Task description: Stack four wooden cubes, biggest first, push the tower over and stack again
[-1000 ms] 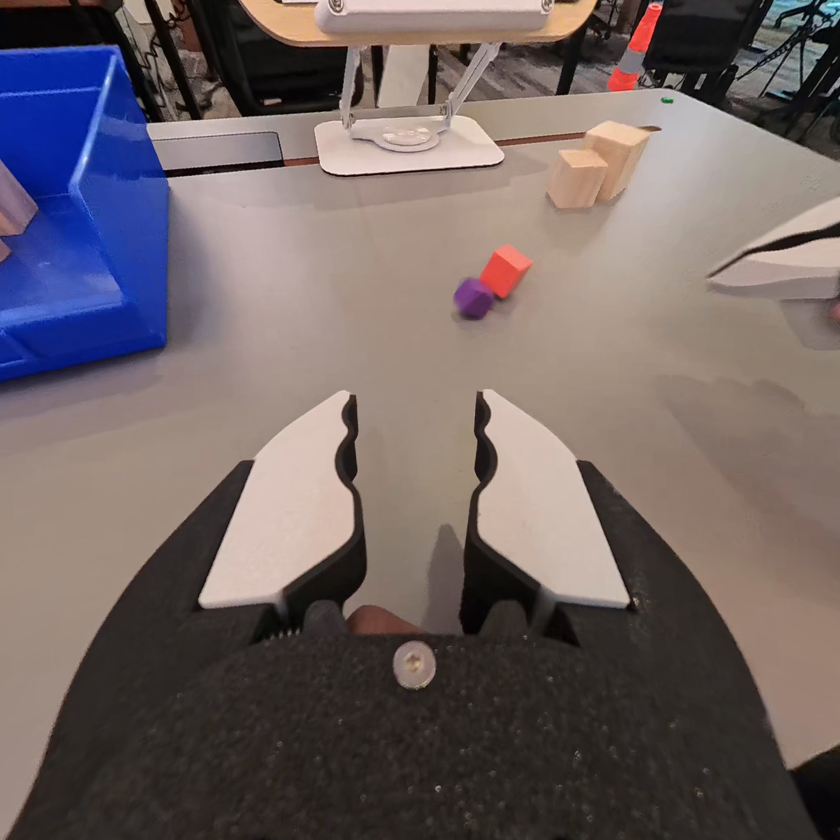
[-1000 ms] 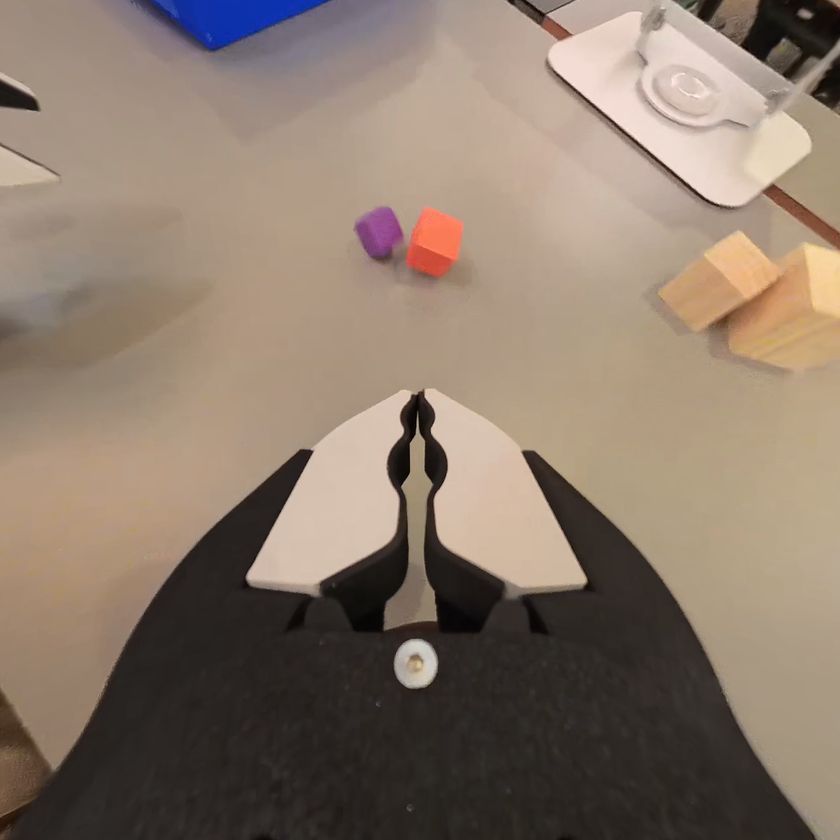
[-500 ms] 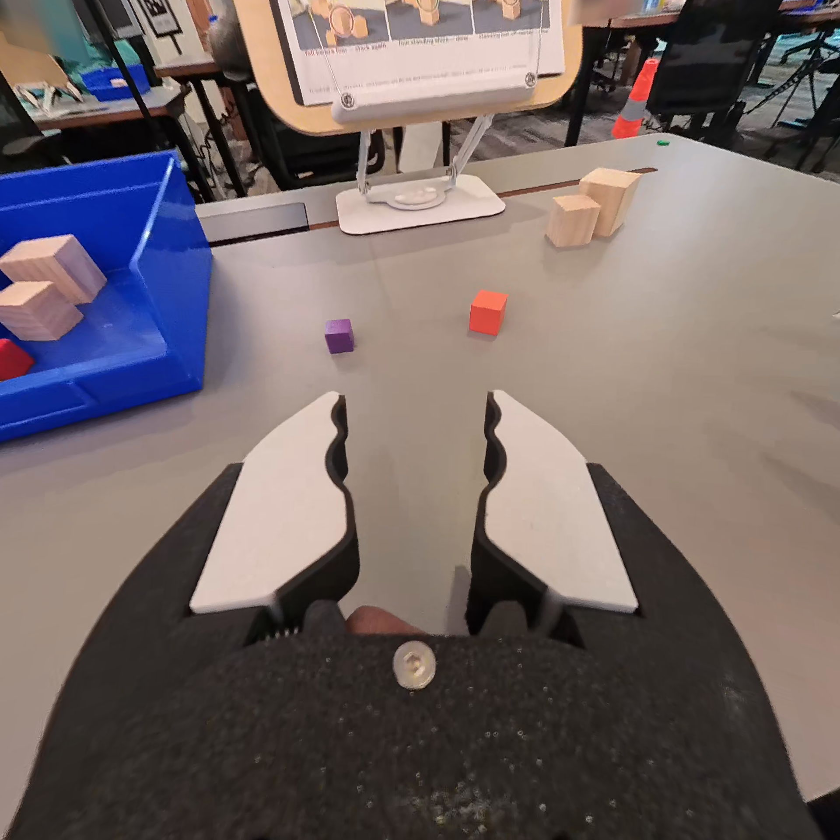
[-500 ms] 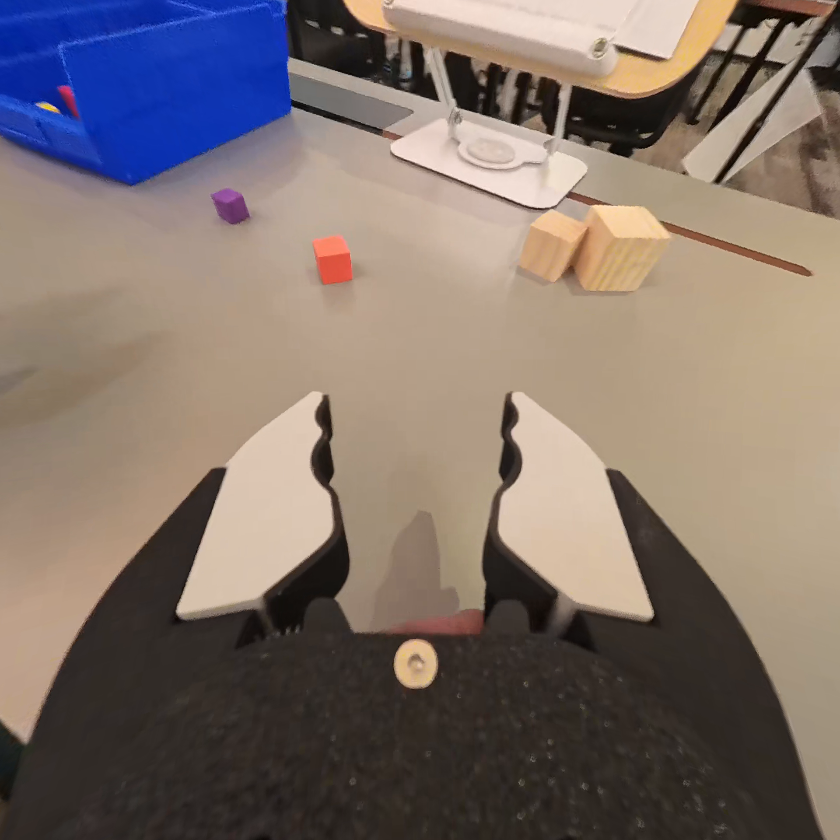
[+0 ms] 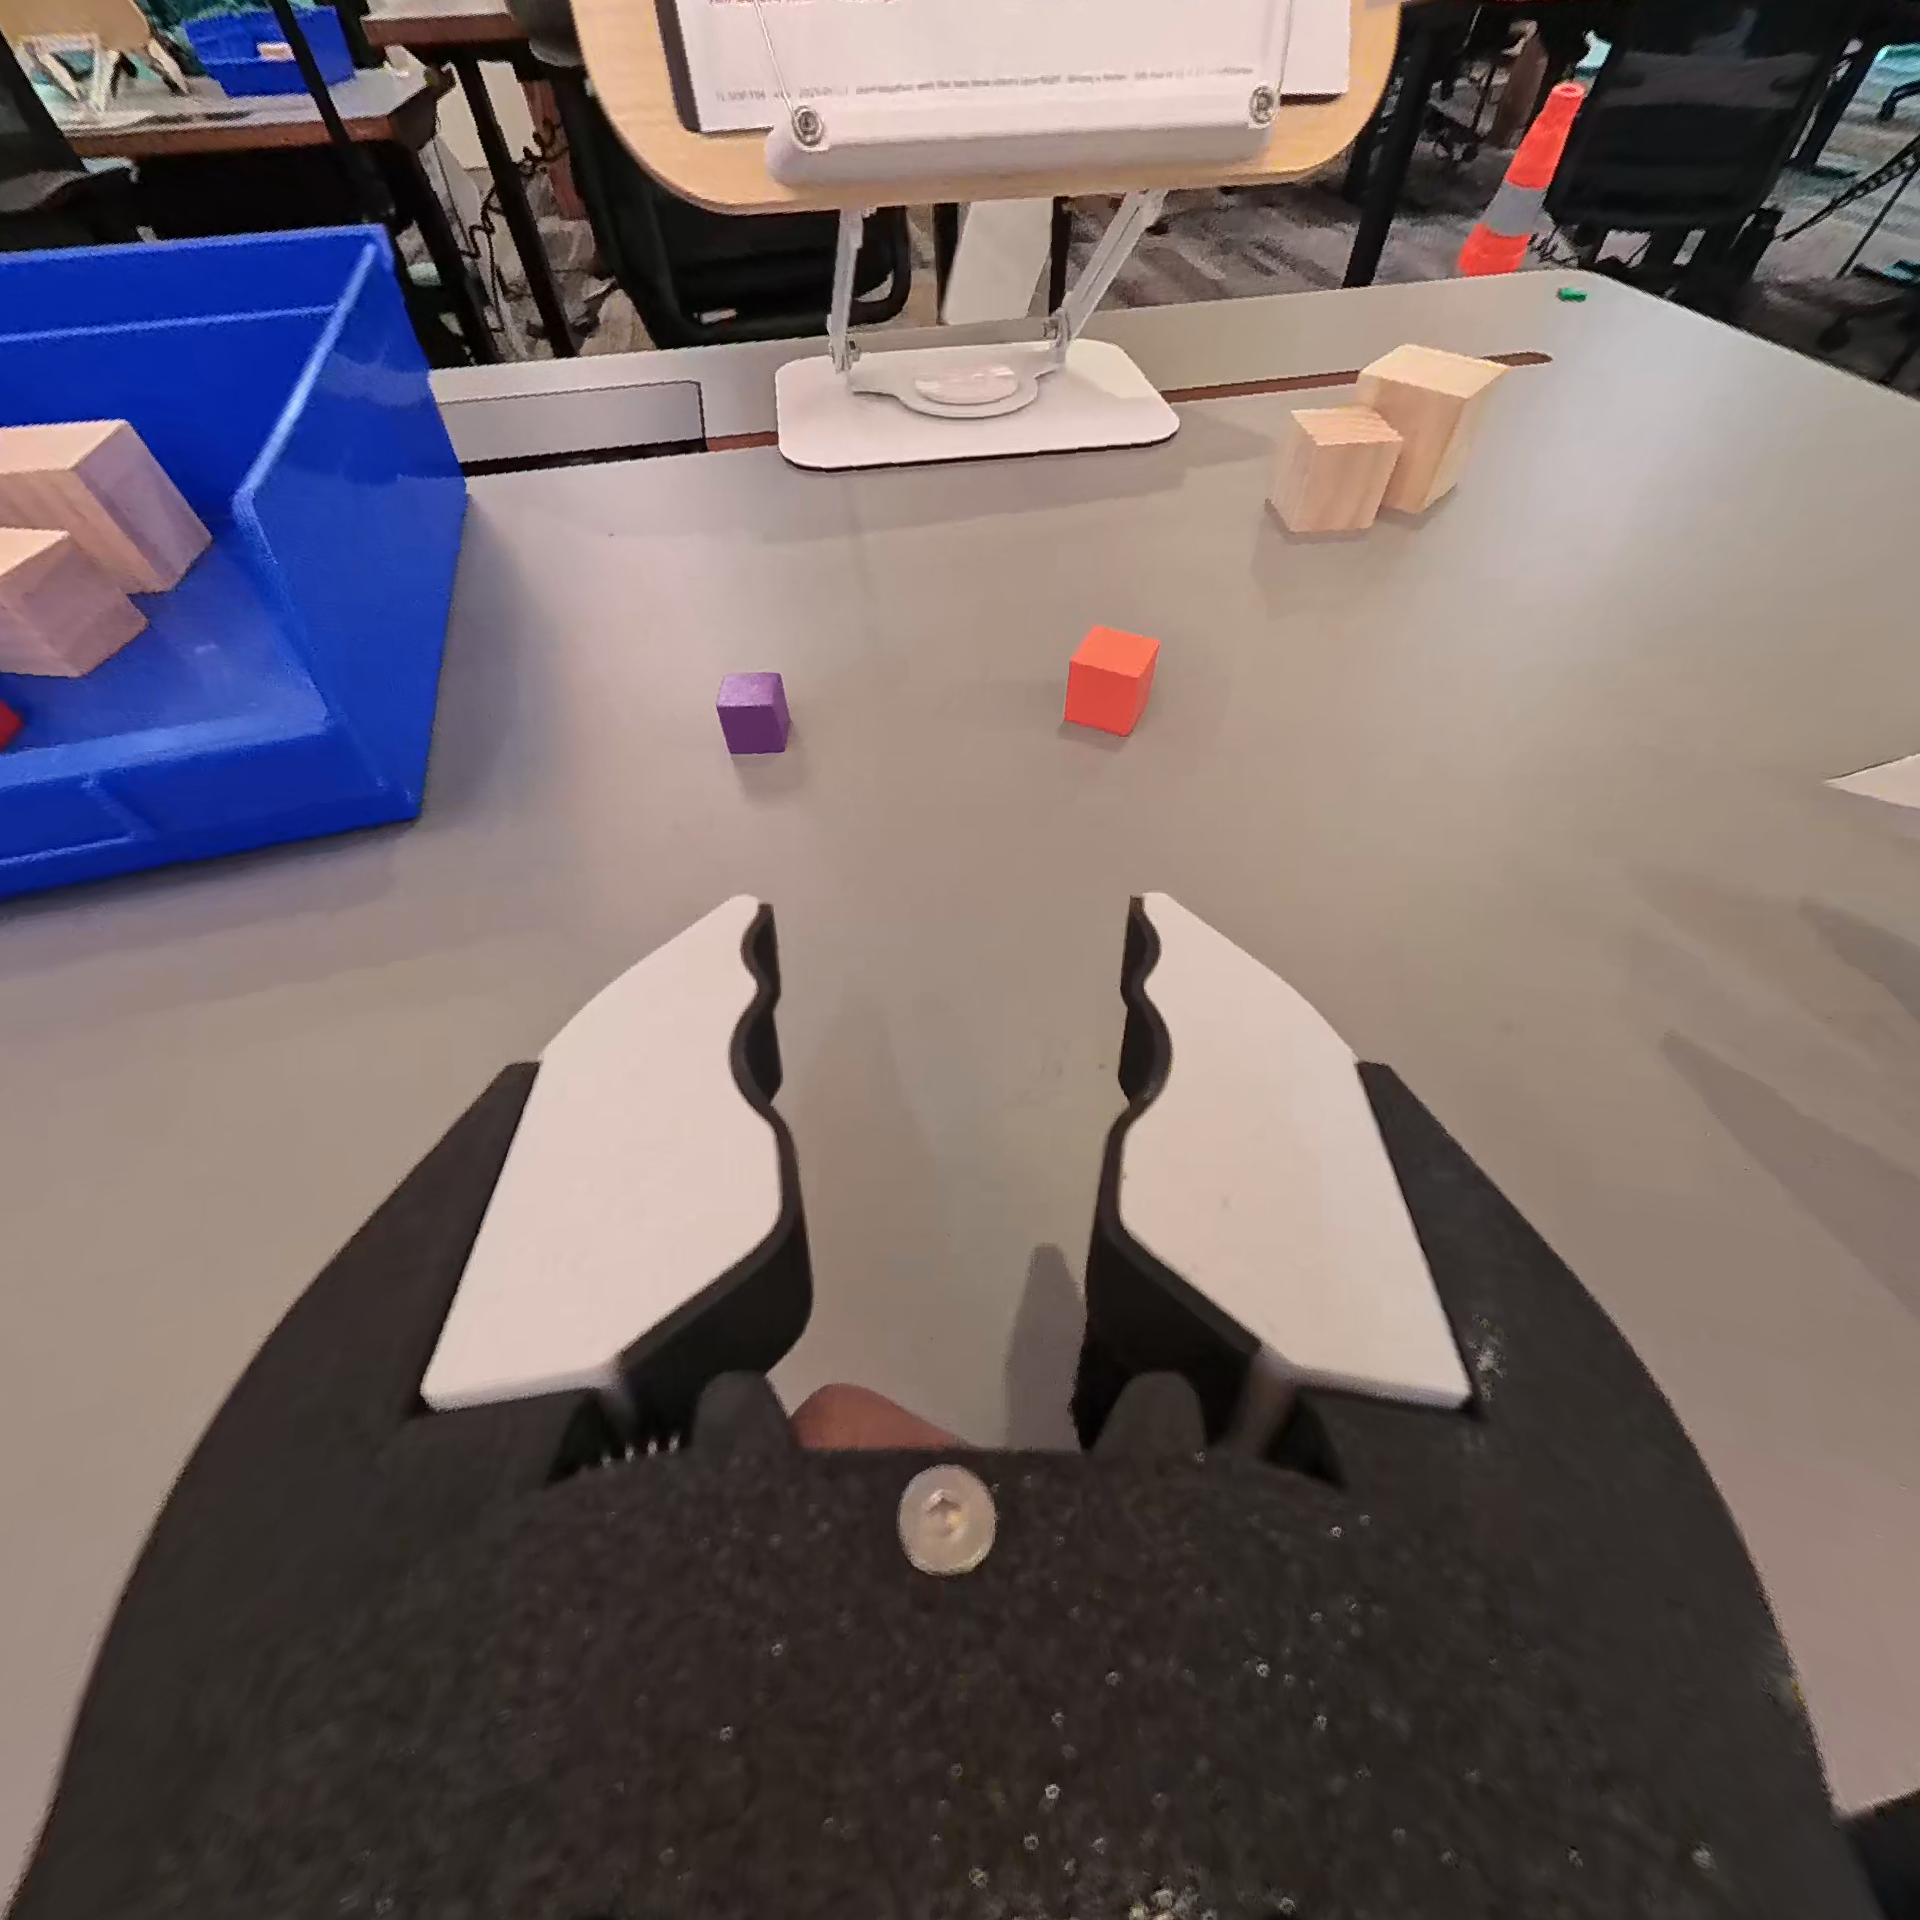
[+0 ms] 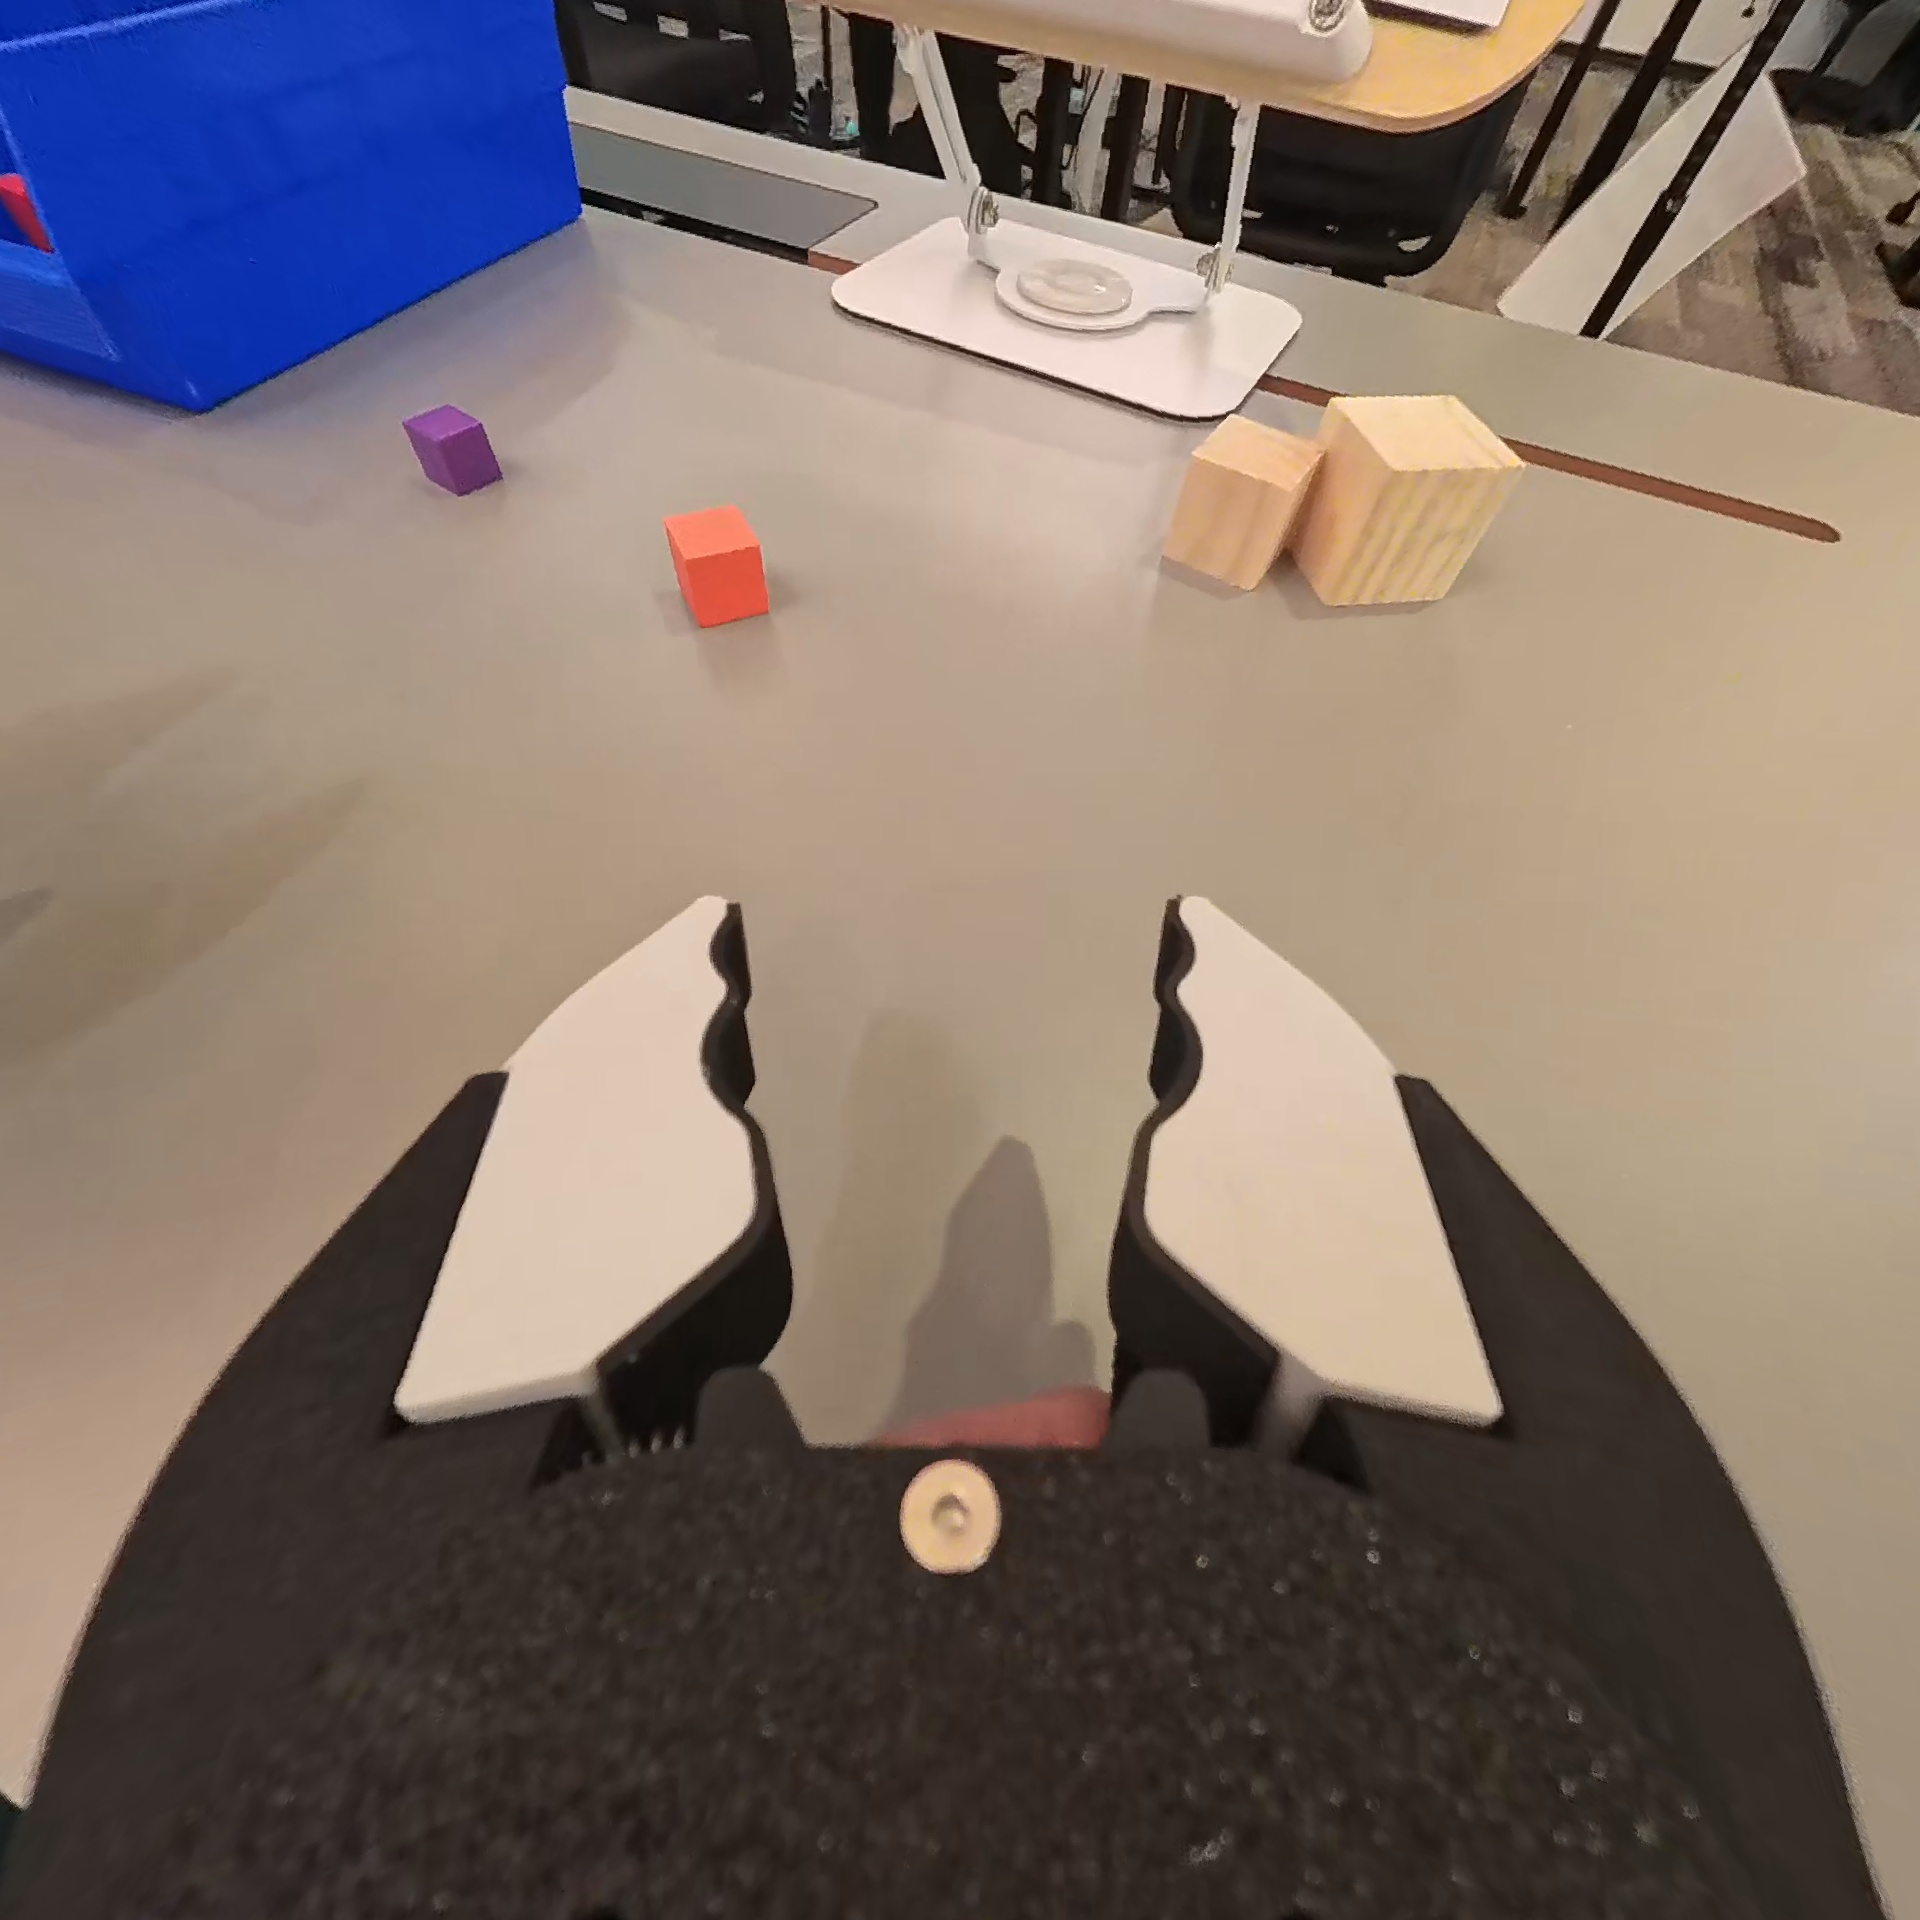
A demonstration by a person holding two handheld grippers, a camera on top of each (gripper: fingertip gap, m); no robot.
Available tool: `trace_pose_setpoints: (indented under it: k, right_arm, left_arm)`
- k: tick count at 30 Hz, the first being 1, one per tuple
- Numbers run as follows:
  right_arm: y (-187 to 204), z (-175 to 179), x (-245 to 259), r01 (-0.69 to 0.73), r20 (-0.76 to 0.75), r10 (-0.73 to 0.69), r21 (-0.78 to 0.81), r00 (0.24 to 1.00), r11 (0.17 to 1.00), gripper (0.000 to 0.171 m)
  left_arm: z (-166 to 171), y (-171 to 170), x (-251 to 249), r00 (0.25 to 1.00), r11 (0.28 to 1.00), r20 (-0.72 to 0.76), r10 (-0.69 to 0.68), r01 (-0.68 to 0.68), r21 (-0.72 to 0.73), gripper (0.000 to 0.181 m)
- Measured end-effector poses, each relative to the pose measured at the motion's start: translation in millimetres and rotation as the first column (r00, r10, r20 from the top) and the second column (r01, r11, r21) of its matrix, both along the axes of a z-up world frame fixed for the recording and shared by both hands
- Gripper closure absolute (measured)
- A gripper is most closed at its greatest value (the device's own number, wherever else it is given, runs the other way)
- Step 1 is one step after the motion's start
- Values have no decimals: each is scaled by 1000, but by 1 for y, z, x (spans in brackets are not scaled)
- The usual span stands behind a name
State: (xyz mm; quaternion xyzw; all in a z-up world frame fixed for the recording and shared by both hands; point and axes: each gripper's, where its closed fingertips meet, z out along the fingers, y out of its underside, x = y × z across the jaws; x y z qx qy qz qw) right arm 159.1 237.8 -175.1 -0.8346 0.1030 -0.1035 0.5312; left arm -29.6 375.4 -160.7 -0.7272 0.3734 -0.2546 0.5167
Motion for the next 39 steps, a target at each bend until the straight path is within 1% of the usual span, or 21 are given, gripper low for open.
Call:
trace_pose_setpoints:
  k: [4,7,21,23,25,27,29,32,35,37,39]
  right_arm:
    - [0,2,0,4,14,-4,0,1000,1000,97]
    - [0,1,0,4,20,-3,-6,1000,1000,97]
    - [-1,-5,6,11,3,-11,-18,1000,1000,100]
    - [1,-4,15,16,17,-16,-25,1000,1000,101]
    - [5,4,36,34,50,-32,-30,998,999,102]
    - [18,16,69,43,79,-38,-56,996,998,102]
    - [40,23,106,35,89,-24,-123,996,992,99]
    - [85,23,157,-9,33,18,-259,999,966,98]
    - [122,13,195,-55,-24,49,-438,998,897,99]
    - [141,7,207,-95,-62,73,-528,995,844,106]
    - [153,-1,215,-108,-70,82,-615,994,781,106]
  left_arm:
    - [1,0,0,1000,1000,16,-9,9,-14,120]
    - [4,-2,0,1000,1000,19,-15,15,6,121]
    - [-3,-4,3,999,999,-10,-37,37,-2,123]
    - [-4,-3,3,999,999,-14,-39,39,-5,123]
    - [-2,-2,2,999,999,-14,-34,34,3,124]
    - [-2,-1,2,999,999,-16,-34,34,6,124]
    - [-2,-1,3,999,999,-14,-36,36,3,124]
    - [-1,-1,6,999,999,-14,-46,46,2,125]
    - [-2,-2,8,998,998,-26,-55,55,15,125]
    - [-3,-2,8,998,998,-38,-57,58,23,125]
    - [-4,-1,9,998,998,-39,-57,58,25,125]
